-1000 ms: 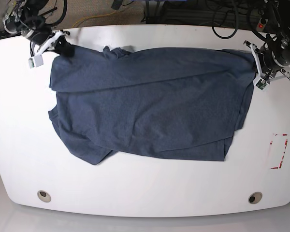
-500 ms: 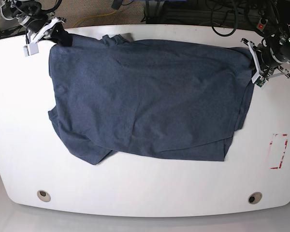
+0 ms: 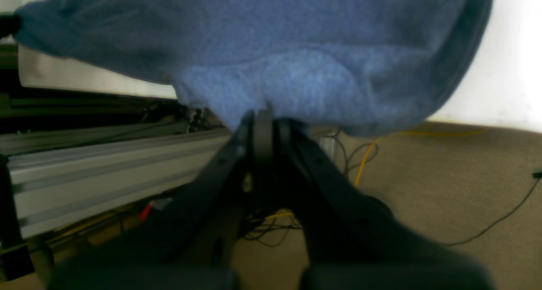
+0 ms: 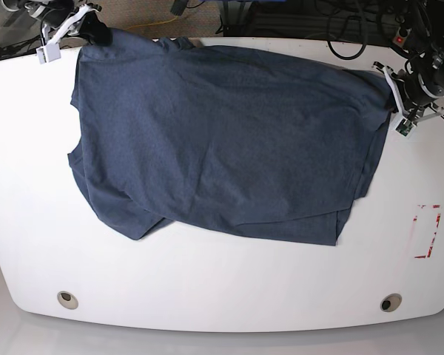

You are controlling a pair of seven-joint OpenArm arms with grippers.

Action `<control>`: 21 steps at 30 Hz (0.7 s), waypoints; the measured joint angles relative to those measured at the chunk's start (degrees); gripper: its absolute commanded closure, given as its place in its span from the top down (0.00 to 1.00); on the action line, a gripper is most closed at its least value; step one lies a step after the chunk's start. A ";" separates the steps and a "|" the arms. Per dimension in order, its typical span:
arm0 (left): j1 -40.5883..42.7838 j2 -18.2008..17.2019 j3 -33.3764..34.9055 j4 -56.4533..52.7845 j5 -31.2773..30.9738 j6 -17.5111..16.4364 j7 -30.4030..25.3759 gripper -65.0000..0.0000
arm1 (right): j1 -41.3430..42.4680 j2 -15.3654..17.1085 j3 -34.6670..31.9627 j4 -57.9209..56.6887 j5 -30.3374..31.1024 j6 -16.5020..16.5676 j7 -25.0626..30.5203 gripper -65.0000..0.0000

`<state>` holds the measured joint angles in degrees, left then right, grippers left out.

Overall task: Fold the T-shirt properly
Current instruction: 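Drag the shirt edge with the right gripper toward the left gripper, then release the left gripper and move it along the shirt side to grasp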

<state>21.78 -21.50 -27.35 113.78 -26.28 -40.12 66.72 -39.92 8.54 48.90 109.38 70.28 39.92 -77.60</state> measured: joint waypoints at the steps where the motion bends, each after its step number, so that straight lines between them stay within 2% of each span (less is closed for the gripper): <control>1: 0.20 0.33 -1.81 0.00 0.13 -0.02 0.07 0.00 | 0.83 -0.11 0.00 -0.02 -0.24 -0.04 -0.26 0.00; 5: -1.05 3.28 -8.31 0.00 1.75 0.17 0.96 0.00 | 3.82 -0.15 1.31 -0.02 0.31 0.00 0.46 0.00; 12: -8.76 4.85 -8.52 0.02 0.74 0.13 1.36 0.00 | 9.22 -0.11 2.60 -0.04 -1.09 -0.02 -0.15 0.00; 16: -13.20 5.99 -9.03 -0.11 1.68 0.15 6.12 0.00 | 12.74 -0.13 2.23 -0.46 -5.31 0.02 0.28 0.00; 21: -16.09 5.99 -7.50 -0.20 1.36 0.15 5.88 0.01 | 16.50 0.74 1.99 -4.26 -6.14 -0.02 -0.20 0.00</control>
<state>5.69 -15.51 -34.85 113.58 -24.93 -39.97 72.60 -23.42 9.28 50.89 105.12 64.14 39.90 -77.80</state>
